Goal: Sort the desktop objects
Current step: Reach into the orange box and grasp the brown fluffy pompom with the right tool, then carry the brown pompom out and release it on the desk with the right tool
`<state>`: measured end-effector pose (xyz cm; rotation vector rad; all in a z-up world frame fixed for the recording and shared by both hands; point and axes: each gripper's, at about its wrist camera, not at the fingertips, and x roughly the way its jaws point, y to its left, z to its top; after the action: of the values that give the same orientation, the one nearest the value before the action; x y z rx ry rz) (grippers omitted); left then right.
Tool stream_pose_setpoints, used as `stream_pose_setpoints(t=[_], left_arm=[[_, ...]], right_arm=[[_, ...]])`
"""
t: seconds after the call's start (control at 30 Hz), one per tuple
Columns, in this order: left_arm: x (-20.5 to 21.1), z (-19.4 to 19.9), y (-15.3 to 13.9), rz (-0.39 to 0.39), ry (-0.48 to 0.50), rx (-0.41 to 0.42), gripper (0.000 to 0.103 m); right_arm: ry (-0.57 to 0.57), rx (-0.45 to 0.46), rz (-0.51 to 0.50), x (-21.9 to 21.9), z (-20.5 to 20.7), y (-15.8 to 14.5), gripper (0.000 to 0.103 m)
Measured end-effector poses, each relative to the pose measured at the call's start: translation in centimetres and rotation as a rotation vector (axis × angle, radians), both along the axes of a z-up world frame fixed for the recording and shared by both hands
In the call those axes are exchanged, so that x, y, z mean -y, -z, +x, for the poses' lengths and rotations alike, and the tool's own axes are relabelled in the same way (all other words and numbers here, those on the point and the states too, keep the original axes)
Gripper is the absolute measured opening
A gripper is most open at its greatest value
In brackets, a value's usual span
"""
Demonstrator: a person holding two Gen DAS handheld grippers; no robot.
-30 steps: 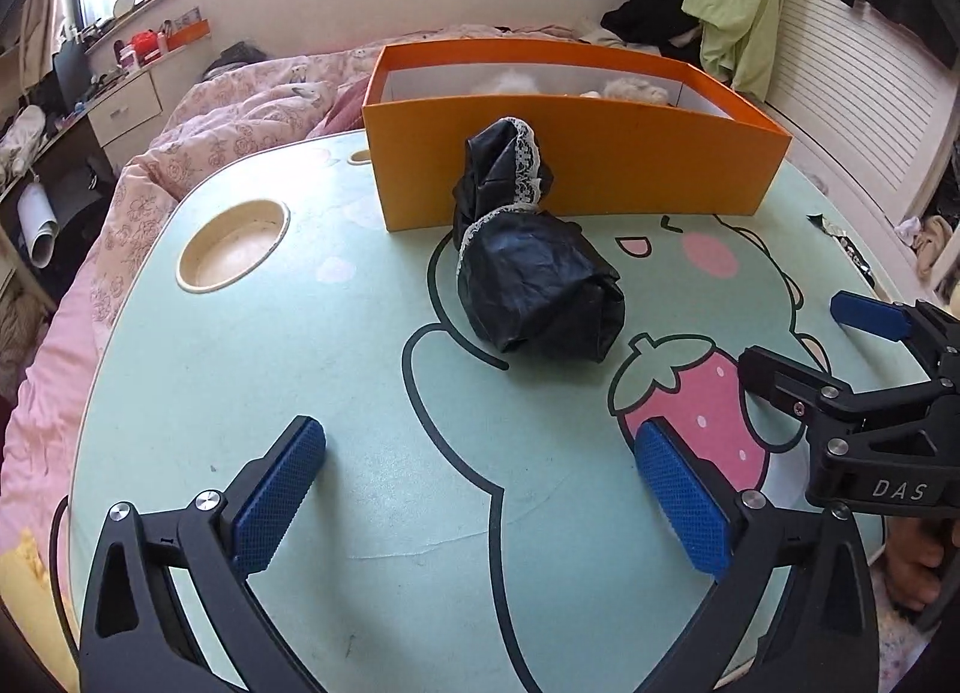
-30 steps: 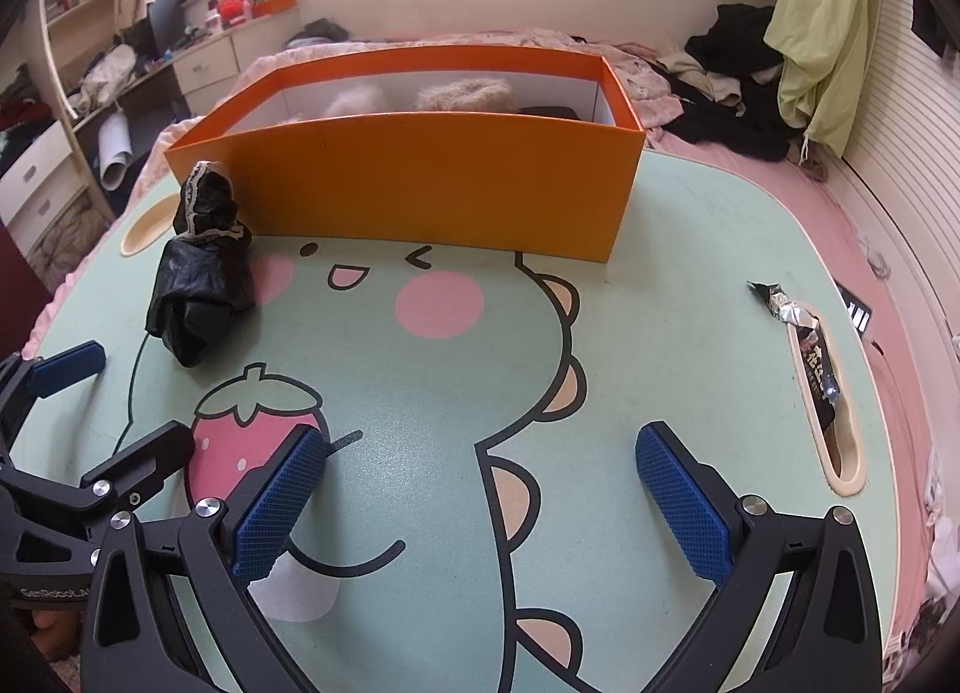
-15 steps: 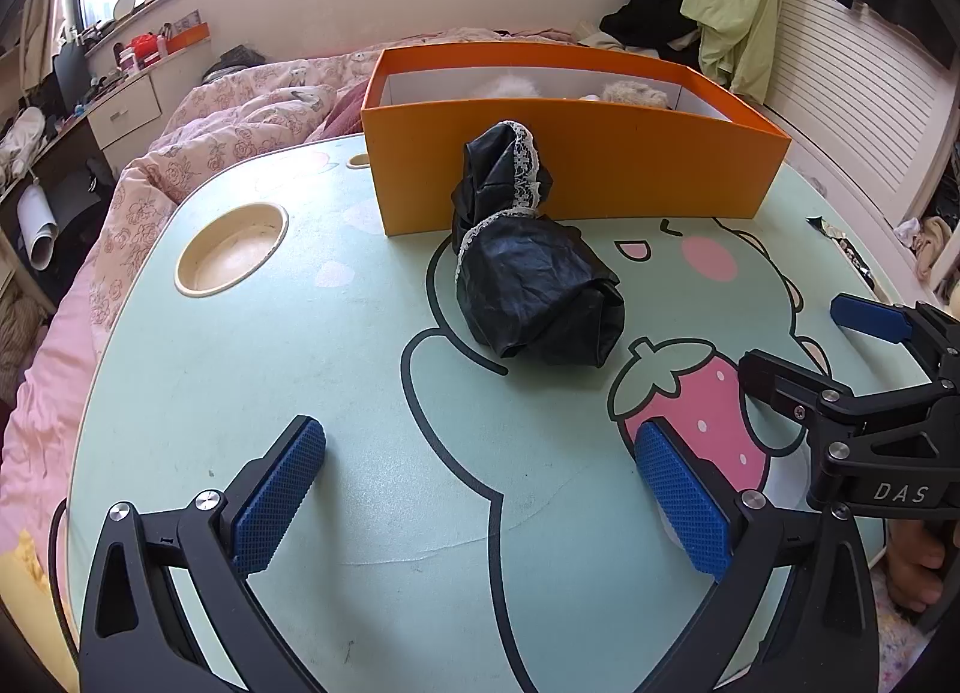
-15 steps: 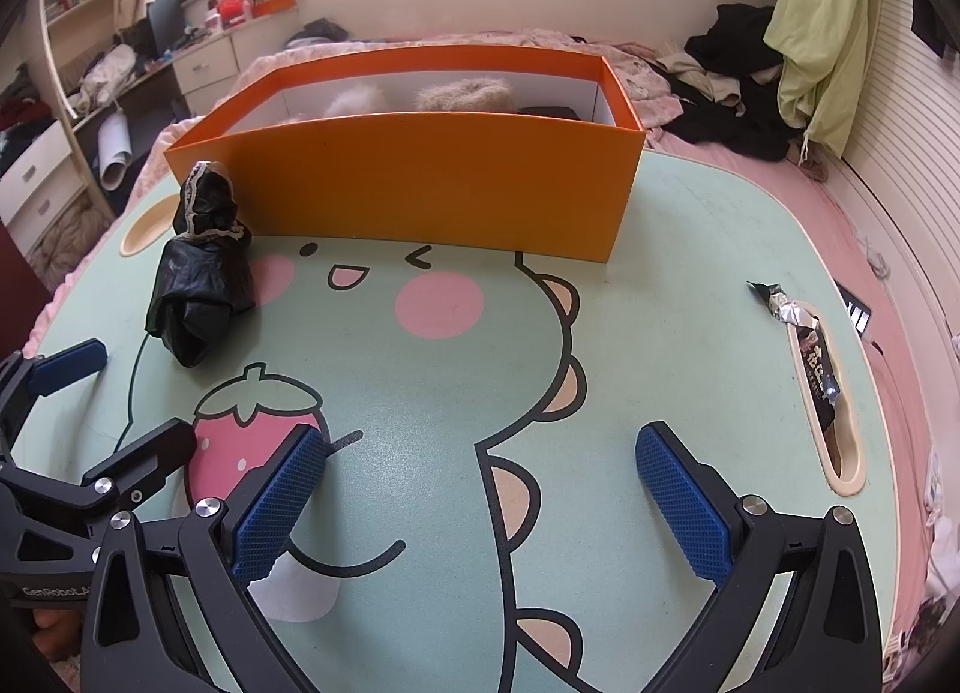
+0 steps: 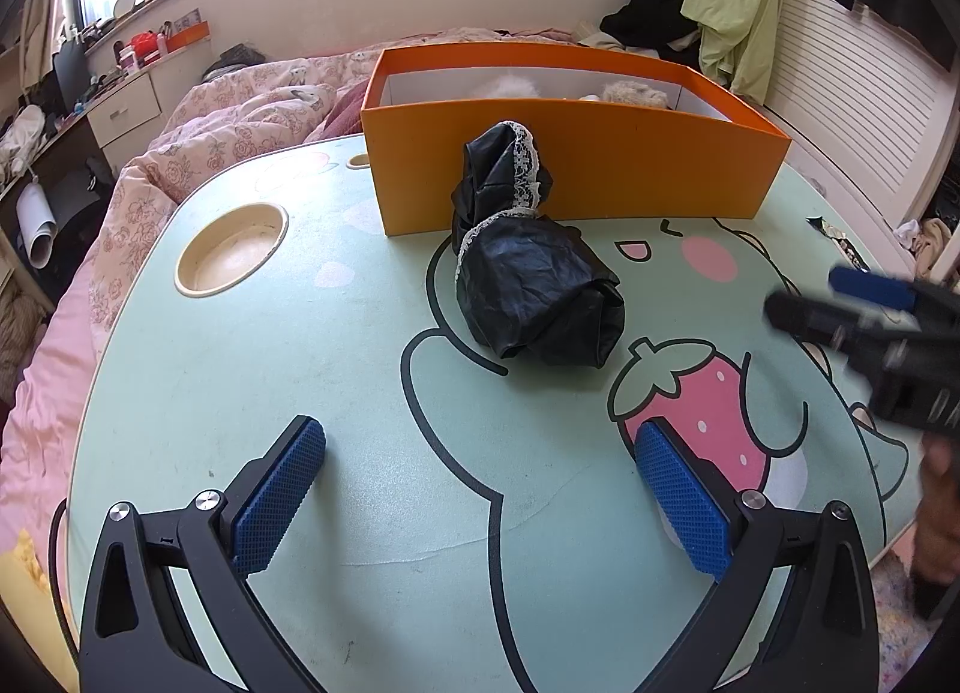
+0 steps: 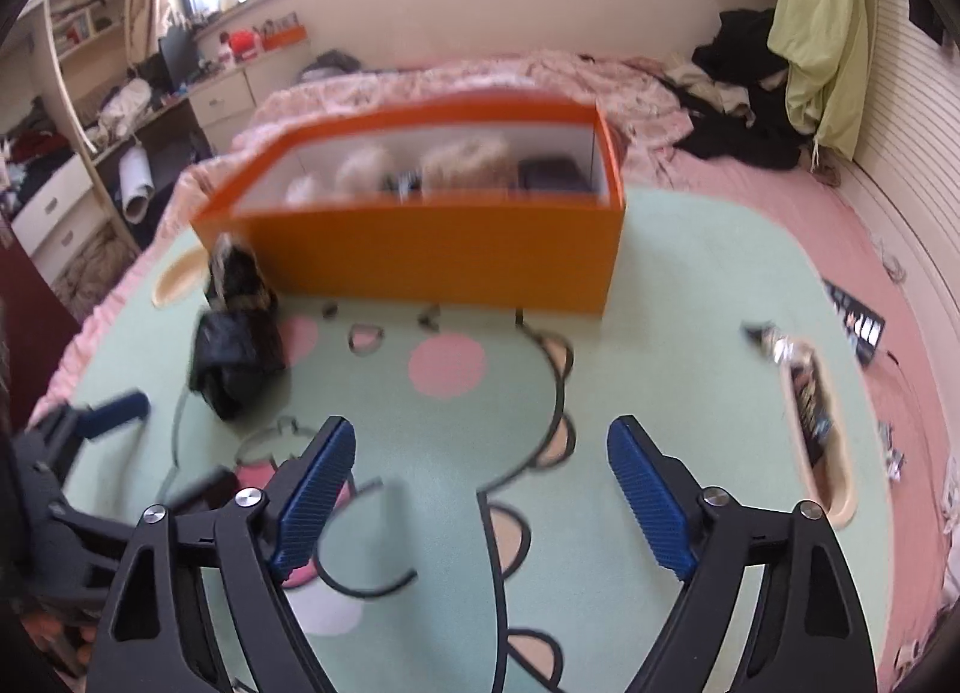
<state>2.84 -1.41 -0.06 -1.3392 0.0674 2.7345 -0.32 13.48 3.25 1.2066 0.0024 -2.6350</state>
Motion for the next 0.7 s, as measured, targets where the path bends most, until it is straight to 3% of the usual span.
stream_pose_setpoints(t=[0.1, 0.2, 0.33, 0.5, 0.57, 0.63, 0.7], left_arm=[[0.1, 0.0, 0.0, 0.001, 0.000, 0.000, 0.103], [0.1, 0.0, 0.0, 0.001, 0.001, 0.000, 0.103], [0.1, -0.1, 0.0, 0.002, 0.001, -0.001, 0.103], [0.0, 0.0, -0.1, 0.003, 0.003, -0.003, 0.103], [-0.1, 0.0, -0.1, 0.004, 0.003, -0.003, 0.103], [-0.1, 0.1, -0.1, 0.005, 0.003, -0.004, 0.103], [-0.1, 0.1, -0.1, 0.004, 0.003, -0.004, 0.103]], right_arm=[[-0.013, -0.028, -0.037, -0.2, -2.3, -2.9, 0.073], [0.006, -0.034, -0.050, 0.1, -6.5, -5.3, 0.073], [0.053, -0.003, 0.020, 2.5, -12.4, -4.9, 0.072], [0.085, 0.101, 0.093, 4.4, -16.8, -1.5, 0.050], [0.081, 0.099, 0.066, 4.2, -16.6, -1.2, 0.034], [0.096, 0.075, 0.056, 4.0, -16.0, -1.5, 0.029], [0.084, 0.049, 0.026, 3.7, -15.3, -2.5, 0.009]])
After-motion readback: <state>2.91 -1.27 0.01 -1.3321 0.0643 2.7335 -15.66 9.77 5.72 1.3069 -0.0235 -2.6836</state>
